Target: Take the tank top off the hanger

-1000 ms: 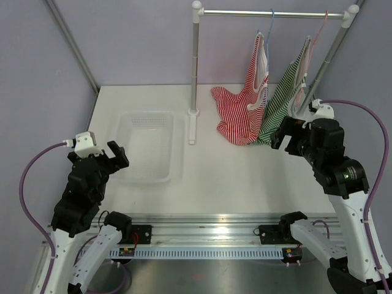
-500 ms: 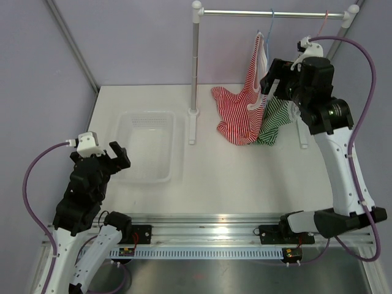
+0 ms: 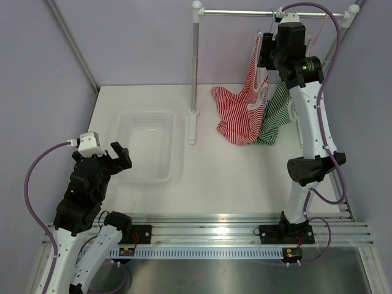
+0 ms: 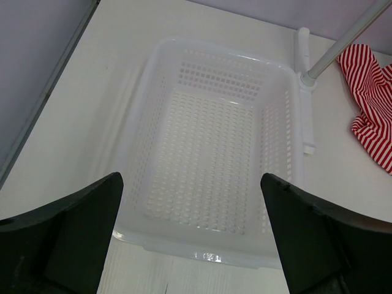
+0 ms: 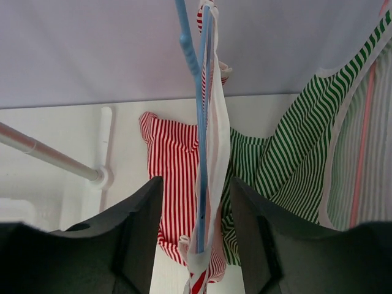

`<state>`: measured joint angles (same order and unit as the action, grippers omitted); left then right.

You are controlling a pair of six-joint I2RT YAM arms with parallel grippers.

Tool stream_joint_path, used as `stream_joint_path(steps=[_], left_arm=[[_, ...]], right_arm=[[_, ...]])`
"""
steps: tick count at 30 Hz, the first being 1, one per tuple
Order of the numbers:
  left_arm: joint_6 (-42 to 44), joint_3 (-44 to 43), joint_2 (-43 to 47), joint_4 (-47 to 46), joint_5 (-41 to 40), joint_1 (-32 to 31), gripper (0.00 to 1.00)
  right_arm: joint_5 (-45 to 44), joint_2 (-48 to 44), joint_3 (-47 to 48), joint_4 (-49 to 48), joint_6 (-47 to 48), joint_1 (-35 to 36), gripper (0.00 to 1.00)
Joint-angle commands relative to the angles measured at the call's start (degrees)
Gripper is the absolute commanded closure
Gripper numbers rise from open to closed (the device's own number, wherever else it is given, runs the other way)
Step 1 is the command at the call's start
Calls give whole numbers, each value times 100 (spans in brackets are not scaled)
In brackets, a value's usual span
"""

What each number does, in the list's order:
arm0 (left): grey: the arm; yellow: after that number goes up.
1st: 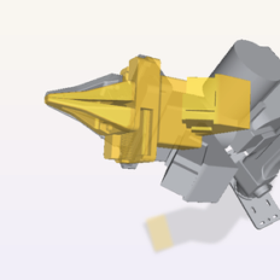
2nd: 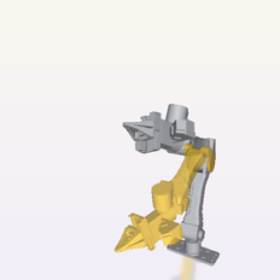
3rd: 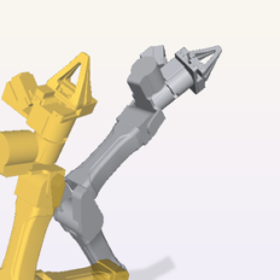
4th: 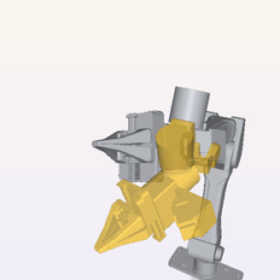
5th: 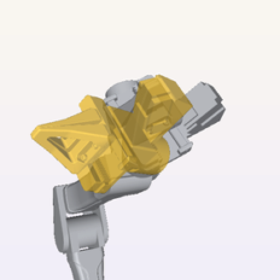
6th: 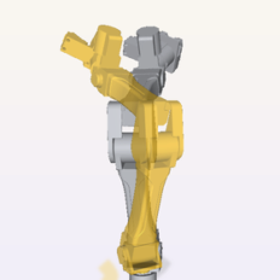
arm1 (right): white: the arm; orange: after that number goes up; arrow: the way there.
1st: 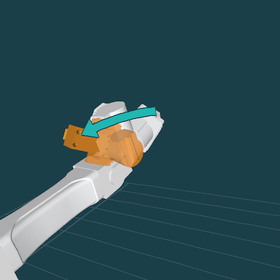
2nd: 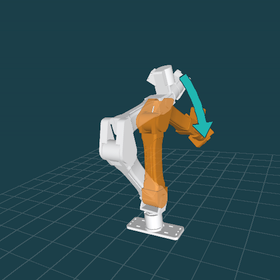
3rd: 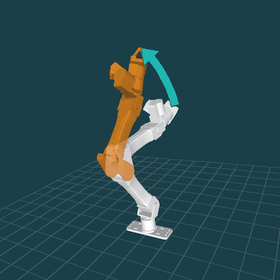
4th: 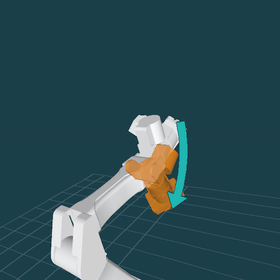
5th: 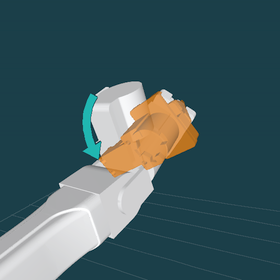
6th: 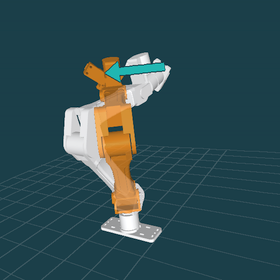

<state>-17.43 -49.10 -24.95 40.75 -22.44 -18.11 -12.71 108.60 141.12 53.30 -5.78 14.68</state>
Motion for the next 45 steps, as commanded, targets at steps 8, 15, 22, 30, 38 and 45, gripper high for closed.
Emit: stream_joint_path(steps=[8, 15, 22, 30, 38, 45], left_arm=[[20, 50, 174, -243, 187, 27, 1], [20, 50, 157, -243, 240, 18, 1], [20, 50, 157, -234, 266, 18, 1], [-24, -64, -27, -243, 538, 18, 1], [-164, -801, -676, -296, 1380, 18, 1], [-665, -2199, -1863, -717, 1866, -315, 1]], right_arm=[[-268, 417, 461, 524, 367, 27, 76], [-126, 382, 732, 366, 420, 35, 78], [-136, 426, 856, 286, 482, 35, 100], [154, 49, 1137, 58, 253, 27, 100], [567, -488, 945, 312, -115, 35, 100], [1893, -2016, -1126, 401, -661, 44, 100]])
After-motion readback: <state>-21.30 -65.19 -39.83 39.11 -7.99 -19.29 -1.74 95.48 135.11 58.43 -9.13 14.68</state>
